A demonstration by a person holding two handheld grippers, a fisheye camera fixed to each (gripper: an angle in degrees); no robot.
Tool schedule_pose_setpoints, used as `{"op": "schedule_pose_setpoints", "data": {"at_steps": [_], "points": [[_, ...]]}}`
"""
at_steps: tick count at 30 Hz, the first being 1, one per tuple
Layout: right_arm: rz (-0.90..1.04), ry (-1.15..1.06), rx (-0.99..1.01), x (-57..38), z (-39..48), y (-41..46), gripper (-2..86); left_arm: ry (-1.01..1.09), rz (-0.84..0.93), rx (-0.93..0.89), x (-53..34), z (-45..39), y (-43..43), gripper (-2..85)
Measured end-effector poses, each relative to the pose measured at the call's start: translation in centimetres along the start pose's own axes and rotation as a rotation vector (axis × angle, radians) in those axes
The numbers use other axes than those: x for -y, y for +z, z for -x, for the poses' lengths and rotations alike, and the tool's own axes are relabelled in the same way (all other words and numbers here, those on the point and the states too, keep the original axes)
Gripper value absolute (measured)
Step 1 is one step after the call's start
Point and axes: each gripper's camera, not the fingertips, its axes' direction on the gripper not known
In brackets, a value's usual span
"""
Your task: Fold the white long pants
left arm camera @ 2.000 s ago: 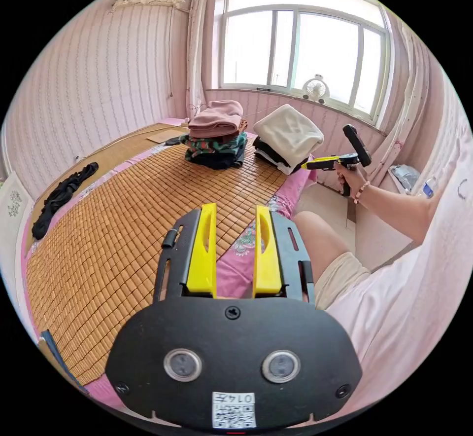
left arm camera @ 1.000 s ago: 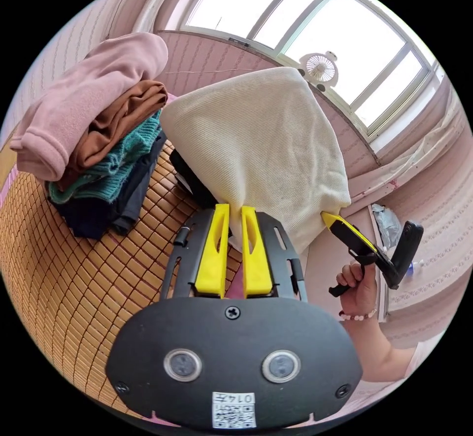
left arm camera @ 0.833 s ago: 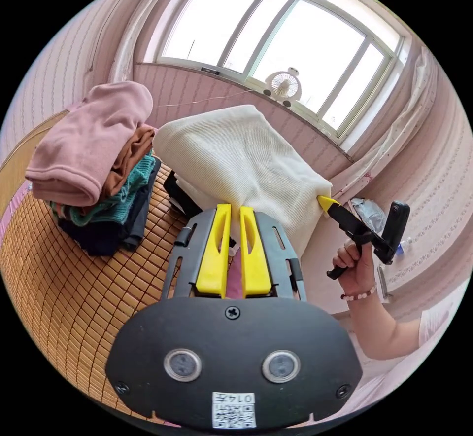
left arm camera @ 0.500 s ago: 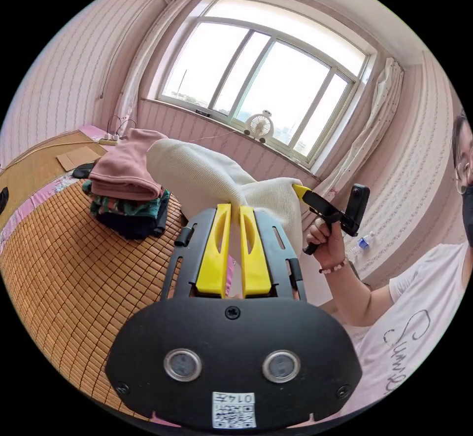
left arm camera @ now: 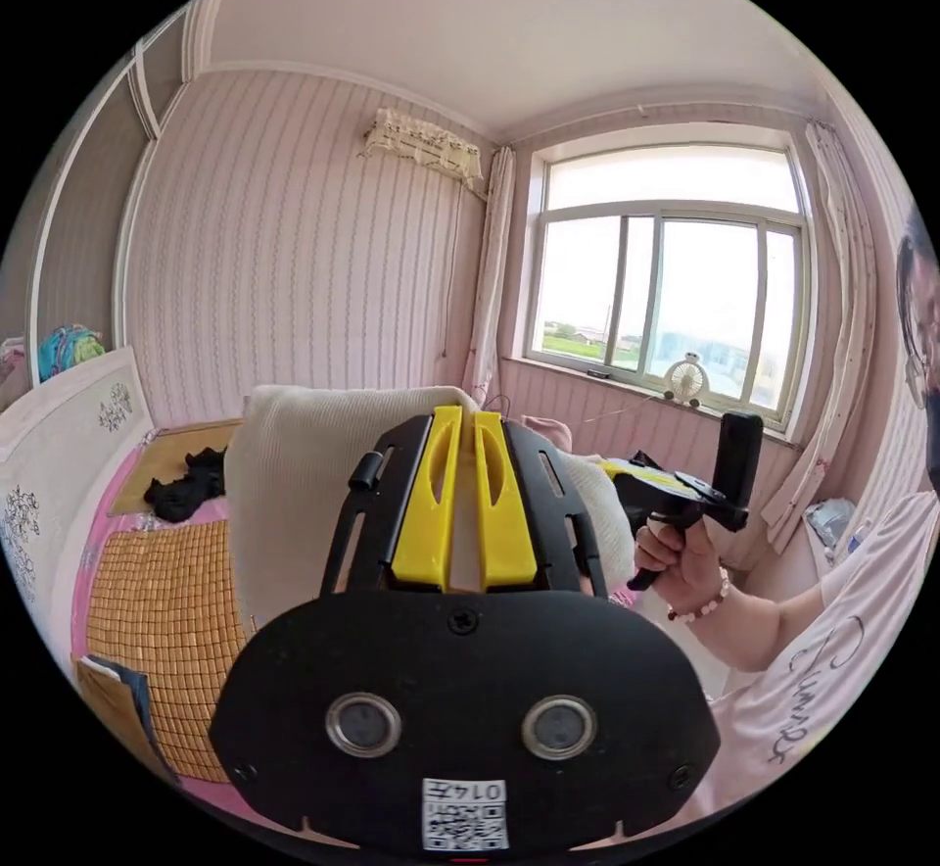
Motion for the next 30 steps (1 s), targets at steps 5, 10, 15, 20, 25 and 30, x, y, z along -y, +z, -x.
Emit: {"op": "schedule_pose_setpoints", "data": {"at_steps": [5,10,15,20,25,30], "points": [[0.152,0.077,0.005,-7.8,1.0,7.6,0.2,0.008,0.106,-0.031,-0.4,3.0,1.2,-0.5],[0.499,0.225,-0.139,-22.9,-2.4,15.1,1.2,-0.175,0.387,-0.147,-12.8,5.9,9.0,1.0],[0.847,0.413,-0.233,-41.1,-6.0,18.9,3.0,-0.276,0.668,-0.073,-25.0,6.8,10.2,2.6],[0.898,0.33,-0.222,-46.9,-5.4,21.4,7.4,-0.349,0.649,0.024,-29.1,8.0,3.5,5.1],[0.942,0.117,-0.12,-49.4,-2.4,27.0,14.7,-0.427,0.634,0.277,-32.2,10.7,-3.9,8.6],[1.004,-0.203,-0.048,-52.4,3.4,34.3,15.8,-0.566,0.741,0.443,-35.1,13.7,-6.8,8.8]]}}
